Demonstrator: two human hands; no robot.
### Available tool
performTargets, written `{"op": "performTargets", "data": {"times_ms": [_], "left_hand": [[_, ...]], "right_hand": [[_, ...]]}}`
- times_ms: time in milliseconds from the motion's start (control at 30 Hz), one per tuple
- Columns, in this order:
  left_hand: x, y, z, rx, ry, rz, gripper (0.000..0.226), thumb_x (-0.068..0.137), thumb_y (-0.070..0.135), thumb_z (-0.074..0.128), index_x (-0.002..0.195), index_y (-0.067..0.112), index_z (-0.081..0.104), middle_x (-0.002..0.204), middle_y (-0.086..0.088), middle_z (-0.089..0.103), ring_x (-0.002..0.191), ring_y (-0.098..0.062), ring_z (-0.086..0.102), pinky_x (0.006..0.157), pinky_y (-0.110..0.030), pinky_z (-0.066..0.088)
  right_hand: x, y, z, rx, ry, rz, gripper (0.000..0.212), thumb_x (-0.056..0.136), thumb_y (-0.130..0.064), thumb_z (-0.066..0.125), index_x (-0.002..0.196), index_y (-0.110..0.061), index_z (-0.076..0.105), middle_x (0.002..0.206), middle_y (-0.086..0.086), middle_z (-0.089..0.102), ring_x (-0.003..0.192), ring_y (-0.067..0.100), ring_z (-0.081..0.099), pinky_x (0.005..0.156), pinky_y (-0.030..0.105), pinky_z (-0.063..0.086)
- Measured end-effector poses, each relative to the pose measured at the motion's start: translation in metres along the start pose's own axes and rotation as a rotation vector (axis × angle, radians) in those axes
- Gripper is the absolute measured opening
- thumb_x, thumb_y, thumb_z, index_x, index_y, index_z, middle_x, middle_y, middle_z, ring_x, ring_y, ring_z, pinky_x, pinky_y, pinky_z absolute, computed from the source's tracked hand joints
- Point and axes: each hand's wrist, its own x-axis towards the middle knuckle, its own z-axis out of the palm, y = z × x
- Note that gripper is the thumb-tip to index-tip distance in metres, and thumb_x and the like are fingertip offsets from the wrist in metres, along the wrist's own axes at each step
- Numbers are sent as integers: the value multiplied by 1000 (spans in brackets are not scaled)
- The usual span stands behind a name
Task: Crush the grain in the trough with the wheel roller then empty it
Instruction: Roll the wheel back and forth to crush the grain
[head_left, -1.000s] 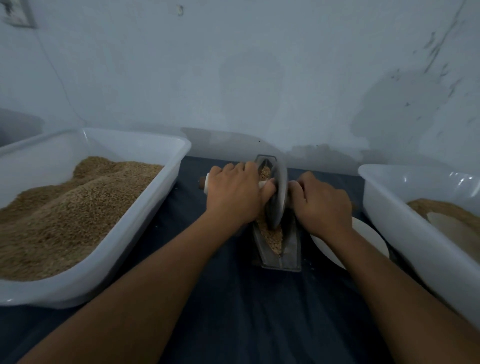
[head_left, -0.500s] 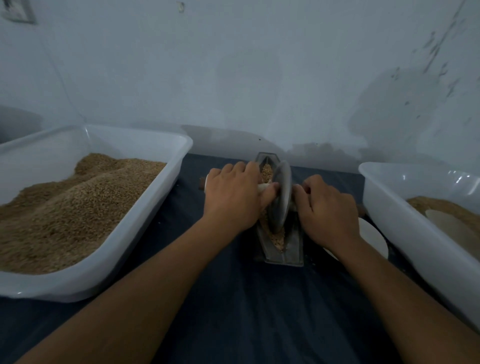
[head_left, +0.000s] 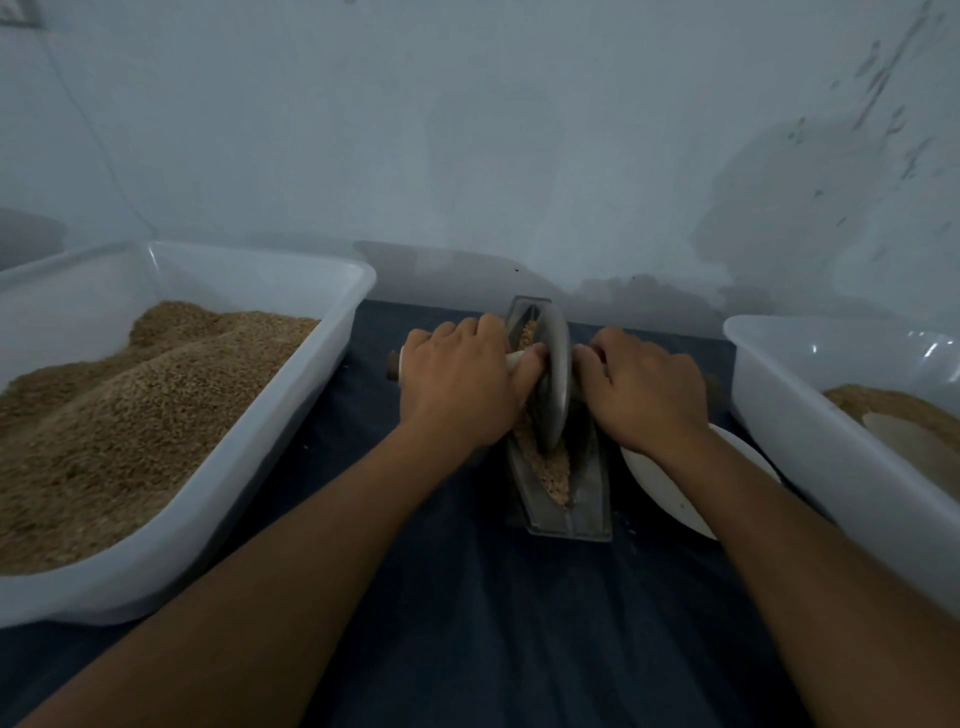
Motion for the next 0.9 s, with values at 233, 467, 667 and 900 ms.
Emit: {"op": "performTargets", "data": {"times_ms": [233,467,667,900], "left_hand": [[16,-1,9,32,-11,6,54,95,66,21,88,22,52,91,-1,65,85,-25,60,78,-42,39],[32,-2,19,78,32,20,54,93,65,18,82,22,49,83,-4,67,74,-28,60,68,-39,31],[45,0,22,62,44,-23,56,89,64,17,69,21,47,59,2,48,51,-20,42,58,-34,29],[61,0,27,64,16,-43,55,90,60,19,58,22,43,53,2,41,47,-19,37,53,-32,27]], "right_hand": [[18,3,7,-8,-100,56,43,95,-56,19,70,-27,38,64,-10,43,56,5,34,65,37,27],[36,6,11,-59,-180,82,43,96,-55,19,74,-24,41,65,-8,40,60,18,37,54,33,22],[43,9,11,-23,-223,119,47,89,-60,15,77,-26,45,73,-3,43,73,24,43,61,35,29],[61,15,18,-15,-280,107,54,86,-58,12,81,-26,55,86,2,56,74,23,46,61,34,31]]}}
